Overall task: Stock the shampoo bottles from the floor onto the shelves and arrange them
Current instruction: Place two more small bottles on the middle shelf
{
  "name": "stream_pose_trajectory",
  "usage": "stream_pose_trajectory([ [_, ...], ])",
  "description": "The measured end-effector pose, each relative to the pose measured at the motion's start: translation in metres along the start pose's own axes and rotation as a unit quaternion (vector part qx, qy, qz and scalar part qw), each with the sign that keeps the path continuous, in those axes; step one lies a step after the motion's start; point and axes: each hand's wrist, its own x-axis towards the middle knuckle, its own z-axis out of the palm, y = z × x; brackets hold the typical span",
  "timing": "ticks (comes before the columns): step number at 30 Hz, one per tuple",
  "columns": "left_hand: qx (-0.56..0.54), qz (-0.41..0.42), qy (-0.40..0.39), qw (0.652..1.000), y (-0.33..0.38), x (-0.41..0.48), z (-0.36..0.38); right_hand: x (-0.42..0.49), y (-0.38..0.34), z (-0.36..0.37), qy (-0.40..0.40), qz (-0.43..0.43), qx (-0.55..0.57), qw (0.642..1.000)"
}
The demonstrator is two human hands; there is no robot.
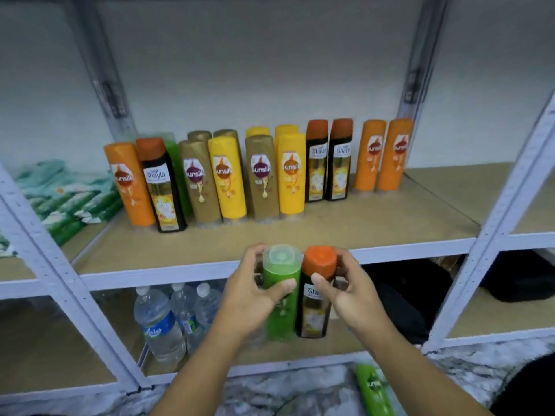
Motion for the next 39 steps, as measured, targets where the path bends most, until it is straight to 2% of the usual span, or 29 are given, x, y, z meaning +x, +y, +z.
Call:
stream_pose_trajectory([
  [4, -0.054, 0.103, 0.037, 0.993, 0.076, 0.038, -0.004, 0.037, -0.065, -0.03, 0.033, -0.097, 0.029, 0.994],
  [9, -0.07, 0.153, 0.058, 0.984, 0.128, 0.089, 0.016, 0.079, -0.103, -0.06, 0.069, -0.155, 0.048, 0.984],
  [14, -0.059, 0.126, 0.097, 0.985, 0.134, 0.125, 0.053, 0.117, -0.088, -0.073, 0.091, -0.137, 0.041, 0.986],
  [17, -0.054, 0.107, 0.106, 0.987, 0.127, 0.138, 0.067, 0.133, -0.08, -0.079, 0.074, -0.14, 0.045, 0.986],
  [20, -0.036, 0.118, 0.091, 0.988, 0.116, 0.144, 0.068, 0.14, -0.07, -0.085, 0.026, -0.143, 0.03, 0.989],
  [24, 0.047, 0.086, 0.025, 0.995, 0.075, 0.133, 0.074, 0.14, -0.029, -0.097, -0.084, -0.056, -0.062, 0.993],
  [26, 0.079, 0.067, 0.012, 0.995, 0.05, 0.125, 0.08, 0.143, -0.016, -0.102, -0.104, -0.021, -0.097, 0.99],
  [31, 0.104, 0.02, 0.022, 0.994, 0.028, 0.13, 0.097, 0.158, -0.011, -0.102, -0.08, -0.007, -0.111, 0.991],
  [39, 0.177, 0.014, 0.075, 0.981, 0.027, 0.161, 0.121, 0.186, 0.015, -0.093, 0.011, -0.025, -0.107, 0.994],
])
